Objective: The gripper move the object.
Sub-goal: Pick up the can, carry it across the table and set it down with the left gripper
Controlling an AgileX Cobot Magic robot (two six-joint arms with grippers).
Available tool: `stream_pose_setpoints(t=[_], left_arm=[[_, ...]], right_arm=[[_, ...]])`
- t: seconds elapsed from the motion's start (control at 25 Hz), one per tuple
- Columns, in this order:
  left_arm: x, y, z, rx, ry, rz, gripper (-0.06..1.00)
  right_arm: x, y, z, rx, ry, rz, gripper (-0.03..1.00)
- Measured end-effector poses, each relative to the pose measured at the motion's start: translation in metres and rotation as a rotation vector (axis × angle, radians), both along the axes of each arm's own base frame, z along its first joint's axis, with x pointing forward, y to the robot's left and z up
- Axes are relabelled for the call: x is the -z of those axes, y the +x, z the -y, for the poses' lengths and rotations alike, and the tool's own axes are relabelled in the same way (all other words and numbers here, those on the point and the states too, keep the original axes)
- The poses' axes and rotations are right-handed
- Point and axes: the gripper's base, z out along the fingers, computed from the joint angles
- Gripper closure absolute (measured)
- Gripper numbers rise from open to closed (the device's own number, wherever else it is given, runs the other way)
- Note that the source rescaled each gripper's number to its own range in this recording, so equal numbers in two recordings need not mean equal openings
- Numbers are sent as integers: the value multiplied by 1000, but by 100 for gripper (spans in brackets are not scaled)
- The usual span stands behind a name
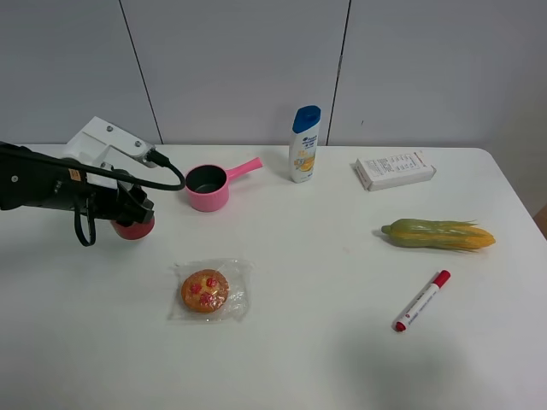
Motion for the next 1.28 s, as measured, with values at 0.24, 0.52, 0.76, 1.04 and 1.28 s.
stream_pose_setpoints(t=[0.24,0.52,0.76,1.04,1.28], left_arm=[[12,5,-2,-7,7,-23,92],[32,10,0,-6,20,-72,92],[35,10,0,-6,20,-76,92],[35,10,0,-10,17,-77,92],[34,11,0,-68,-38,-74,26]], right_arm=[[0,0,0,0,0,0,-3],[0,0,0,0,0,0,-3],[0,0,0,0,0,0,-3],[0,0,0,0,0,0,-3],[0,0,0,0,0,0,-3]])
